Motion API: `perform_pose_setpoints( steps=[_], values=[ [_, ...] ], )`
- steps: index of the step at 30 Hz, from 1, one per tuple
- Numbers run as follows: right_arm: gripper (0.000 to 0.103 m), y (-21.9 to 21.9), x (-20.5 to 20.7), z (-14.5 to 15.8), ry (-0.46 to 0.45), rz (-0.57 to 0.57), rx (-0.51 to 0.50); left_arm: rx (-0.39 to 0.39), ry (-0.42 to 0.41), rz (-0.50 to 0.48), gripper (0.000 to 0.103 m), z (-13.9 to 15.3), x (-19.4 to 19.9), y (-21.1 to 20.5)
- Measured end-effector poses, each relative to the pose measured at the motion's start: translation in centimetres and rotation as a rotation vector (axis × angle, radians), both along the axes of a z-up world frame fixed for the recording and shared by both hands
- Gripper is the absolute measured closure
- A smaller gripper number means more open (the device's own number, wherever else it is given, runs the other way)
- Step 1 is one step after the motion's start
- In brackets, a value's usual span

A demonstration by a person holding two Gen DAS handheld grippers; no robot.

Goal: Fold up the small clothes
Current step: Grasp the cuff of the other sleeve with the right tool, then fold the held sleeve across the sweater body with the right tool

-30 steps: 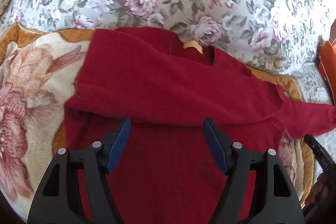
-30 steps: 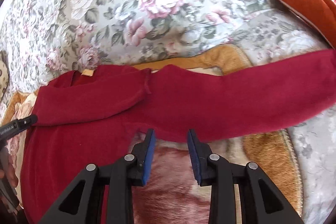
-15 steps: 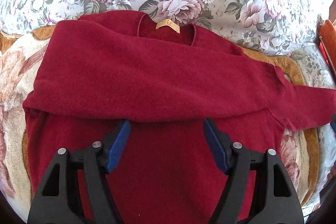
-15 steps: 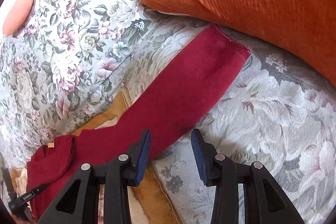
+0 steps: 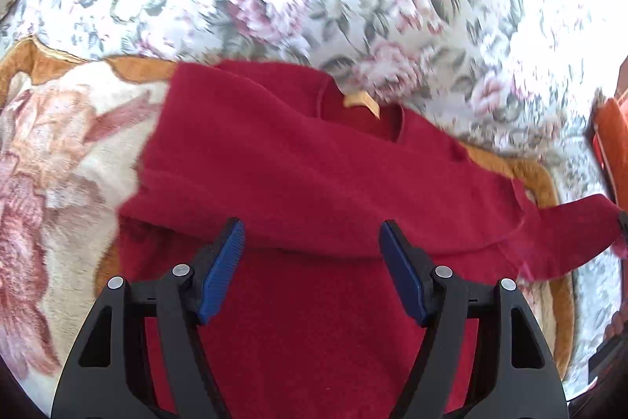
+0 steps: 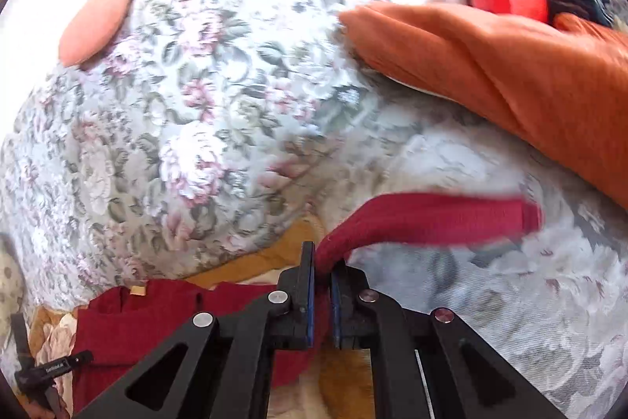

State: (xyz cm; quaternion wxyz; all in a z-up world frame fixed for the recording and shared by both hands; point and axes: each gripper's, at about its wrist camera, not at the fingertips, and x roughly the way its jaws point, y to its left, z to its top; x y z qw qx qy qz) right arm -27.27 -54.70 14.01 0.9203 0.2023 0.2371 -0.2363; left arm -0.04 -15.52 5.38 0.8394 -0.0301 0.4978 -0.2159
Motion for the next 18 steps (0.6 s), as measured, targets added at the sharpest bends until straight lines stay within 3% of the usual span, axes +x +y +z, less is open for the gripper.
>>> perform_pose_setpoints(
  steps=[4, 7, 11, 12, 13, 15, 18],
  values=[
    [0.097, 7.7, 5.5, 2.1, -0.021, 0.212, -0.053, -0.045, -0.030, 0.067, 0.032, 1.7, 1.0, 3.3],
    [0.097, 13.9, 9.8, 1.4, -0.018, 0.354, -0.049, -0.069, -0.042, 0.122, 0.032, 2.4, 1.8, 5.6],
    [0.096, 23.5, 16.6, -4.2, 0.101, 0.561, -0.032, -0.073, -0.018, 0.151, 0.032, 1.8, 2.7, 7.5],
    [0.088, 25.2, 17.9, -5.9, 0.152, 0.612, -0.024, -0.071, -0.005, 0.151, 0.032, 1.5, 2.8, 7.8],
    [0.070, 26.8, 19.1, -7.9, 0.226, 0.668, -0.009, -0.071, 0.005, 0.147, 0.032, 1.2, 2.9, 7.8],
    [0.065, 28.6, 19.9, -10.5, 0.306, 0.739, 0.016, -0.073, 0.026, 0.124, 0.032, 0.6, 2.8, 7.8],
    [0.065, 28.6, 18.7, -10.9, 0.298, 0.732, -0.006, -0.074, 0.024, 0.083, 0.032, 0.2, 2.7, 7.3]
  ],
)
